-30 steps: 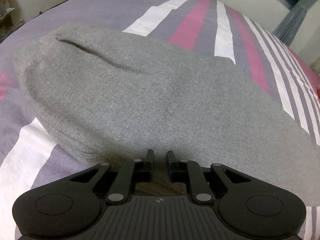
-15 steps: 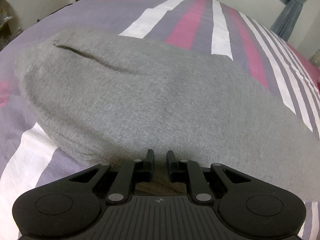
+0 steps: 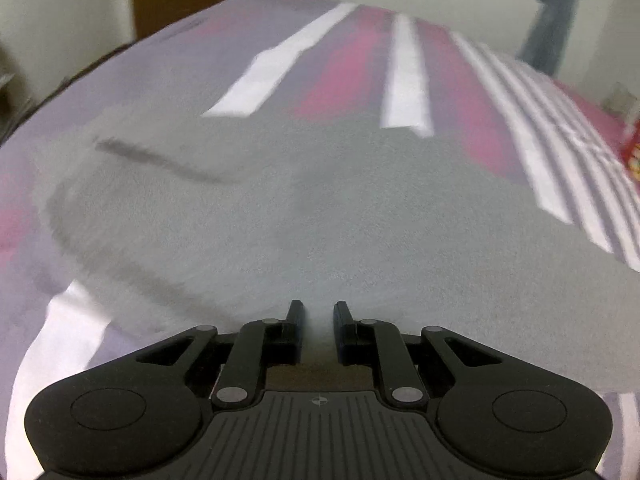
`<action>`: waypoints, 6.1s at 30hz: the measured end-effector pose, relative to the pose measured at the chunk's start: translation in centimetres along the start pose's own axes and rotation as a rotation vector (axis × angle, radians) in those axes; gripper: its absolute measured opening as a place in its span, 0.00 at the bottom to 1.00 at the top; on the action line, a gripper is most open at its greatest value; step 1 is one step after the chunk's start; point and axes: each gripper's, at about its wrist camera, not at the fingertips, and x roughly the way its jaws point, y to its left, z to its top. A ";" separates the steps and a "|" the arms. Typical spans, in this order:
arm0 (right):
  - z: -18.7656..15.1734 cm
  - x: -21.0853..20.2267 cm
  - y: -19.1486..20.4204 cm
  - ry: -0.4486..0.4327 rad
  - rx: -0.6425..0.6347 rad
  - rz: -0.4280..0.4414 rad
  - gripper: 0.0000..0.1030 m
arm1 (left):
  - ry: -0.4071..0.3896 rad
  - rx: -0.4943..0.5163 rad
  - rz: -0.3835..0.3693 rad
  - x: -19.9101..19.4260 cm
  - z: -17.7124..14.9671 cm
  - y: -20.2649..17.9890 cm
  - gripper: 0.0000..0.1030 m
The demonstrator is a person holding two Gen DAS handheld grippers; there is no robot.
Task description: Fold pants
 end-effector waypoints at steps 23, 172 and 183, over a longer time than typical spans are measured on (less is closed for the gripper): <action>-4.7 10.6 18.2 0.191 -0.443 0.190 0.30 | 0.009 0.136 -0.018 7.5 3.0 -12.6 0.14; -7.1 -2.1 23.8 0.244 -0.360 0.667 0.66 | 0.132 -0.230 -0.412 2.8 -0.2 -7.8 0.85; -5.0 -2.3 15.5 0.192 -0.175 0.599 0.67 | 0.189 -0.213 -0.427 4.7 -2.6 -12.3 0.48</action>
